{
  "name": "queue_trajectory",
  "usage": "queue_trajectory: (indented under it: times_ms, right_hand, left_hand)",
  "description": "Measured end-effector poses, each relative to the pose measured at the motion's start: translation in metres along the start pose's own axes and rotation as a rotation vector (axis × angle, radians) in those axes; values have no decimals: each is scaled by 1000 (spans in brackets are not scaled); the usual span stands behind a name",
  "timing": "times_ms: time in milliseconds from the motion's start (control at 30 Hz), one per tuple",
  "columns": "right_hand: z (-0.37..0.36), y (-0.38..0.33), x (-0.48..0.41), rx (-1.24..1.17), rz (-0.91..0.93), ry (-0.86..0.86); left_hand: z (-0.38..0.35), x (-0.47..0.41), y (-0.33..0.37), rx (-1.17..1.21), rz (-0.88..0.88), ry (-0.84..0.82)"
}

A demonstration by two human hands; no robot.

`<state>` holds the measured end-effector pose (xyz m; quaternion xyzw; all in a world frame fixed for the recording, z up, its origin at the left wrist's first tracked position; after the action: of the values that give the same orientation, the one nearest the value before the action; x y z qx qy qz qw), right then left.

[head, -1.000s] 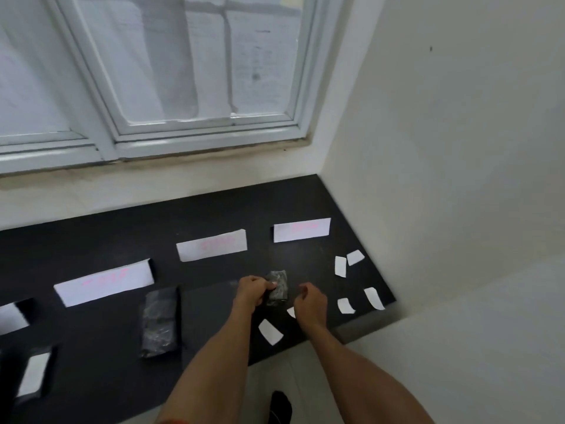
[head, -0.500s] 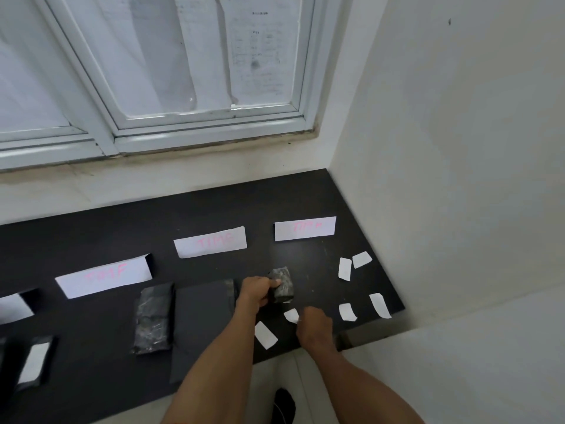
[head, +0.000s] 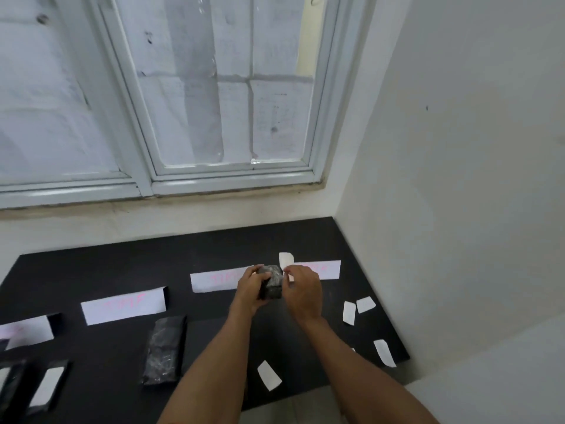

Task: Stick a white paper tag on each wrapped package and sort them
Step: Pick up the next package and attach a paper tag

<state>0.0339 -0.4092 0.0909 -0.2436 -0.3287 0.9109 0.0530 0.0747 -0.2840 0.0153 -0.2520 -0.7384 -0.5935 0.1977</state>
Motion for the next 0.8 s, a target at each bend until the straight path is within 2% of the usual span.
queue_trajectory:
  times_ms: [133, 200, 300, 467, 800]
  right_hand:
    - [-9, -66, -13, 51, 253, -11]
    - [-11, -86, -14, 82, 307, 13]
    - [-15, -114, -17, 117, 337, 54]
    - [-25, -155, -13, 154, 446, 66]
    - [-40, -191, 3, 192, 425, 69]
  left_hand:
    - [7, 19, 47, 44, -77, -29]
    - [15, 27, 62, 75, -93, -20]
    - [36, 38, 84, 163, -141, -25]
    - [73, 51, 109, 99, -247, -10]
    - [110, 71, 118, 92, -324, 15]
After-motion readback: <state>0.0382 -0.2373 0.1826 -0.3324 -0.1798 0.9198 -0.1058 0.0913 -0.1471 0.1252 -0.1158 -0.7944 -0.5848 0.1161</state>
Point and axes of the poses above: each hand's wrist, its own x-axis away from the middle knuckle, its own z-axis out of the back of the hand, y = z × x, the point moved 7 cm from there along -x, towards the middle knuckle, and after that the axes turned 6 degrees about -x, right-handed, at the moved point
